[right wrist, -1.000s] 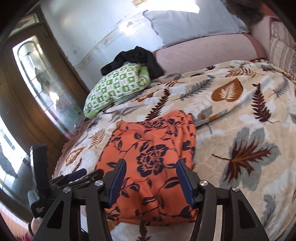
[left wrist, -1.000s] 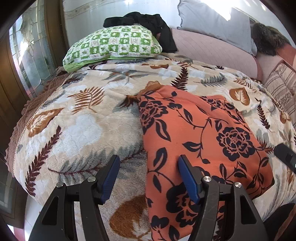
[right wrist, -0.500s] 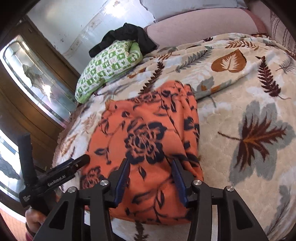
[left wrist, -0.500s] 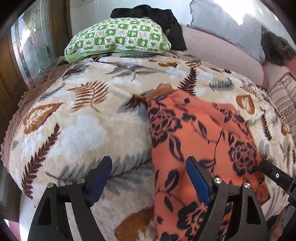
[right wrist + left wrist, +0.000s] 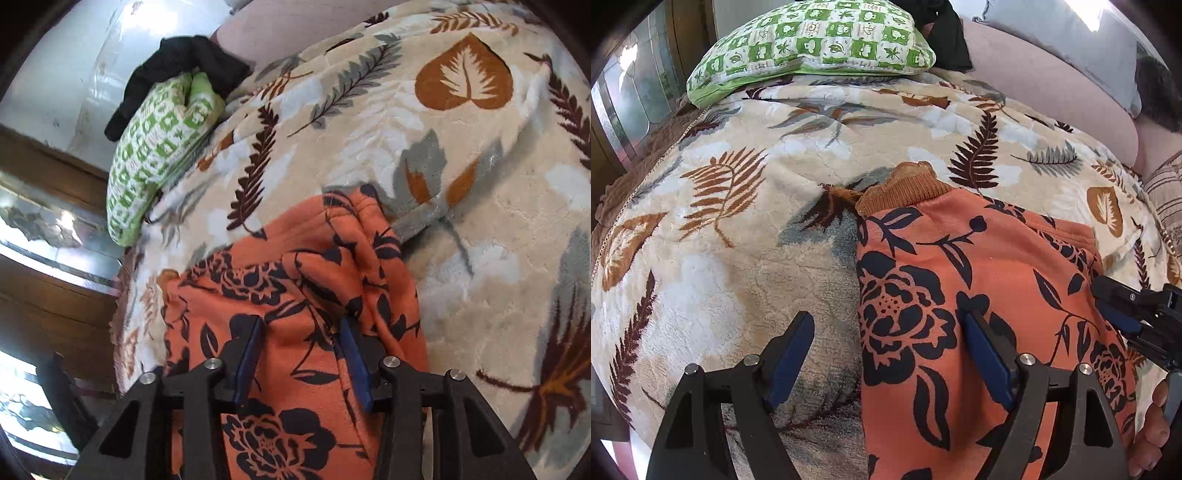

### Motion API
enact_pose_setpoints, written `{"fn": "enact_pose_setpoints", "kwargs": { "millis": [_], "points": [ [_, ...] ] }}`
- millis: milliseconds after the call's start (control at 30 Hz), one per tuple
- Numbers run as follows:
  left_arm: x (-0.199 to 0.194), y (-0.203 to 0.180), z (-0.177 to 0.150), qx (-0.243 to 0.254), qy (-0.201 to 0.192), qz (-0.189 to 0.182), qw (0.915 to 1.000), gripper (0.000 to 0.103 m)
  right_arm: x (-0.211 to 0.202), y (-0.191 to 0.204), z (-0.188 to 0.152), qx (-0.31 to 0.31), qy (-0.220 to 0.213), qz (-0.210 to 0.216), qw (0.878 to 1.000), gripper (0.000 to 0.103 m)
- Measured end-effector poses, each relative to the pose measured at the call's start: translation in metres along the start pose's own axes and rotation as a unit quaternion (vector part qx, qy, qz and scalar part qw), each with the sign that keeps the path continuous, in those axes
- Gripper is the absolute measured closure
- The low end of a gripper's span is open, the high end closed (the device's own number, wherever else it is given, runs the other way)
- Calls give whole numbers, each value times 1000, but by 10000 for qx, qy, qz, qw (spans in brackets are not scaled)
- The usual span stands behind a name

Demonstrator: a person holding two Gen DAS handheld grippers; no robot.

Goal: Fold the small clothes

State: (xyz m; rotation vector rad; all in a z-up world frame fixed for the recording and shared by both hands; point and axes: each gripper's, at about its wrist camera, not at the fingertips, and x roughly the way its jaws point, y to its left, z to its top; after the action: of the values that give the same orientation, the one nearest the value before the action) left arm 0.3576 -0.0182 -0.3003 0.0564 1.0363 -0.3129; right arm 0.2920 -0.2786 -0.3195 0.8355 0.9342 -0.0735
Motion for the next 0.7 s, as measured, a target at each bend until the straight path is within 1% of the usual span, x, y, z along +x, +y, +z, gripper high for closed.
{"fn": "enact_pose_setpoints", "kwargs": {
  "millis": [100, 167, 300, 367, 400, 467, 533, 567, 600, 633, 700],
  "points": [
    [-15, -2, -7, 104, -239, 138, 9996, 19, -16, 0, -5, -52, -88, 134, 9999, 57],
    [-30, -7, -17, 305, -438, 357, 9979, 19, -33, 3, -17, -179, -191, 171, 9995, 56],
    [-56, -11, -33, 383, -670, 535, 9956, 19, -66, 15, -52, -671, -309, 99, 9972, 56],
    [-69, -15, -44, 421, -793, 603, 9941, 19, -79, 20, -74, -940, -342, -21, 9950, 56],
    [-73, -16, -51, 446, -831, 704, 9930, 19, -83, 21, -85, -1060, -341, -99, 9937, 56],
    [-76, -17, -64, 466, -803, 874, 9918, 18, -85, 20, -106, -1267, -300, -264, 9911, 56],
    [-65, -16, -78, 509, -584, 830, 9935, 16, -78, 9, -124, -1320, -118, -314, 9907, 56],
    [-60, -14, -82, 494, -508, 794, 9943, 16, -76, 3, -130, -1365, -183, -297, 9900, 56],
    [-59, -11, -86, 437, -561, 758, 9946, 16, -77, 0, -133, -1392, -283, -247, 9895, 56],
    [-62, -9, -86, 406, -536, 681, 9954, 16, -79, -1, -132, -1356, -259, -213, 9902, 56],
    [-71, -9, -83, 426, -483, 755, 9951, 16, -86, 0, -127, -1188, -175, -216, 9925, 56]
  ]
}}
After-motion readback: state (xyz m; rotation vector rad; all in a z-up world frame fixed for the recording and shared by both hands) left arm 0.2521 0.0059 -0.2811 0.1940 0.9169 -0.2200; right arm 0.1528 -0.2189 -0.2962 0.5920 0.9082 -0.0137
